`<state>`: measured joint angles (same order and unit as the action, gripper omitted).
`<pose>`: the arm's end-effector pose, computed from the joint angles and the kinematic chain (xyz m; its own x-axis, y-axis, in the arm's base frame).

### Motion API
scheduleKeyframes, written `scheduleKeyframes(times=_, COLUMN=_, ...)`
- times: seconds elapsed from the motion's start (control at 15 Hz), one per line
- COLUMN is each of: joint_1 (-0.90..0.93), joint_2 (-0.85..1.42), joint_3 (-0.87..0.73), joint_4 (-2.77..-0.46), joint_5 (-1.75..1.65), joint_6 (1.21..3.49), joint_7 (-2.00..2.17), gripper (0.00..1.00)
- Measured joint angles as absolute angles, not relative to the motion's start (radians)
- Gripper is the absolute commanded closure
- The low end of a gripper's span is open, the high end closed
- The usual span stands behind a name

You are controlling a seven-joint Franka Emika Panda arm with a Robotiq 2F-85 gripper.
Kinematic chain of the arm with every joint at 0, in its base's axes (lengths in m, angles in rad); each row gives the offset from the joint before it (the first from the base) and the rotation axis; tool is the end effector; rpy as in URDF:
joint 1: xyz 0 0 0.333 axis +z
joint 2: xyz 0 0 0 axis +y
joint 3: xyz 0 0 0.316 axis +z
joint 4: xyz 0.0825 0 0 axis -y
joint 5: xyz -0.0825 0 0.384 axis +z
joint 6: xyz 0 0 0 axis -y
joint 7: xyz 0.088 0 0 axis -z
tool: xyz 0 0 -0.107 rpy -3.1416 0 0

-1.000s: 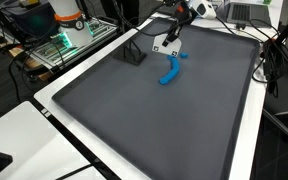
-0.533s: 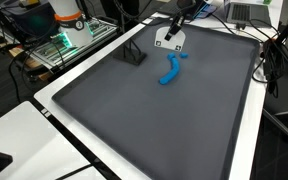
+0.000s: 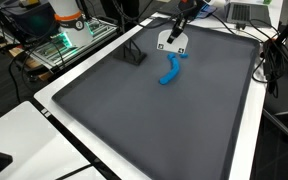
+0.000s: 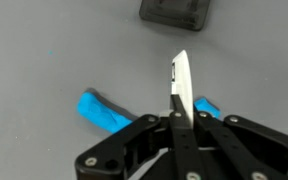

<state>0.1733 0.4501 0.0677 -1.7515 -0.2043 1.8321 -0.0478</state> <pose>0.6017 0.1280 0.2917 0.8721 0.3213 -0.3690 0.3867 -0.9147 0.1176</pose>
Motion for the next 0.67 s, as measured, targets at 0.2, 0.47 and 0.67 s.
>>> scheduleKeyframes(times=0.2, joint_1=0.172, joint_2=0.467, joint_3=0.068, joint_4=-1.751, joint_5=-0.204, joint_6=1.871, joint_7=-0.037, gripper=0.99)
scheduleKeyframes(times=0.47, joint_1=0.172, joint_2=0.494, joint_3=0.067, joint_4=-1.747, joint_5=-0.204, joint_6=1.92, joint_7=-0.022, gripper=0.99)
scheduleKeyframes(times=0.67, joint_1=0.172, joint_2=0.512, joint_3=0.064, joint_4=-1.742, joint_5=-0.206, joint_6=1.952, joint_7=-0.014, gripper=0.99)
